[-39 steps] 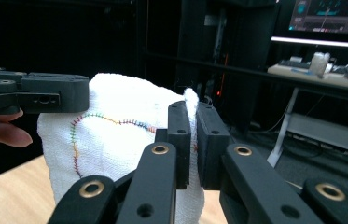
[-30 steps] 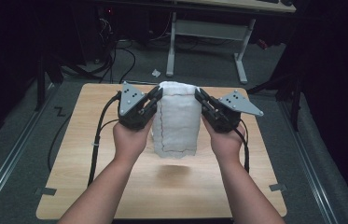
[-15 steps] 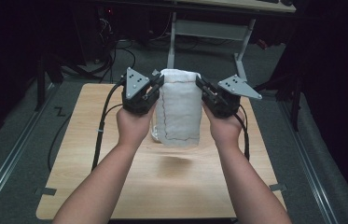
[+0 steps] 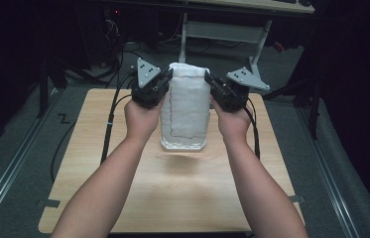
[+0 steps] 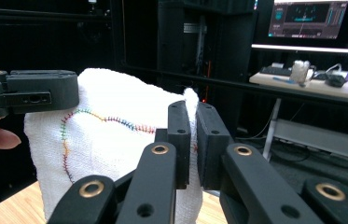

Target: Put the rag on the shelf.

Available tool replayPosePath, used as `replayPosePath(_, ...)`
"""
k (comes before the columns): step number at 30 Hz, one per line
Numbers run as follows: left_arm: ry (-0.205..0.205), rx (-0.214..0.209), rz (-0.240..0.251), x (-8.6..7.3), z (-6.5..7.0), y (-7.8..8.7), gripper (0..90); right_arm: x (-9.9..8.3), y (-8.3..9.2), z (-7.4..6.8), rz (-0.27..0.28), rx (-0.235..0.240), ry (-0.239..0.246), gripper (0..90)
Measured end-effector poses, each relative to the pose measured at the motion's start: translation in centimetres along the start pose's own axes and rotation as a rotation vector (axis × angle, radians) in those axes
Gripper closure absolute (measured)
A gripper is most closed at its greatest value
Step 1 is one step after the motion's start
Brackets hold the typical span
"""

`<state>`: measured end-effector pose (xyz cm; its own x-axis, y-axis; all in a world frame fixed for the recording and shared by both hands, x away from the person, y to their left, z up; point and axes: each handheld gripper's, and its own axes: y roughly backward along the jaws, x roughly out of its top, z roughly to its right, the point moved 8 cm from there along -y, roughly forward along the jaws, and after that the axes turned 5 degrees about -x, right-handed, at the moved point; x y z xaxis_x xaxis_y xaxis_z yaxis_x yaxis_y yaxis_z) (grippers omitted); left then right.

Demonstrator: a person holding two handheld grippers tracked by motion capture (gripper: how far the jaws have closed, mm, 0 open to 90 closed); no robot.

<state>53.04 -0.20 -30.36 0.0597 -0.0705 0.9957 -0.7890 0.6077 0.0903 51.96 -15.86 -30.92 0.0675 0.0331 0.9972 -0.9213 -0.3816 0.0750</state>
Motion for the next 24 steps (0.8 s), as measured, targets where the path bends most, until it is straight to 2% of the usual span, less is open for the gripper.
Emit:
replayPosePath(2, 0.03, -0.005, -0.002, -0.3, -0.6, -0.8, 83.9, -0.5, -0.8, 0.4, -0.013, 0.015, -0.025, 85.8)
replayPosePath(4, 0.025, 0.002, -0.013, -0.5, -0.9, -1.5, 83.9, -0.9, -1.6, 0.8, -0.04, 0.011, -0.018, 85.9)
replayPosePath(8, 0.016, 0.0, -0.025, -0.8, -1.2, -2.7, 83.9, -1.1, -2.6, 1.6, -0.051, -0.001, -0.016, 85.8)
replayPosePath(13, 0.008, 0.028, -0.073, -1.8, -2.0, -4.6, 83.8, -2.1, -4.3, 2.6, -0.087, -0.011, -0.012, 85.8)
replayPosePath(18, 0.003, 0.046, -0.122, -3.1, -3.2, -5.8, 83.6, -3.4, -5.9, 2.9, -0.13, -0.006, -0.012, 85.6)
replayPosePath(22, 0.017, 0.054, -0.157, -4.2, -3.8, -6.4, 83.3, -4.2, -6.9, 2.8, -0.168, -0.017, 0.013, 85.5)
replayPosePath(24, 0.041, 0.048, -0.18, -4.9, -4.2, -6.7, 83.2, -4.6, -7.3, 2.8, -0.183, -0.02, 0.024, 85.3)
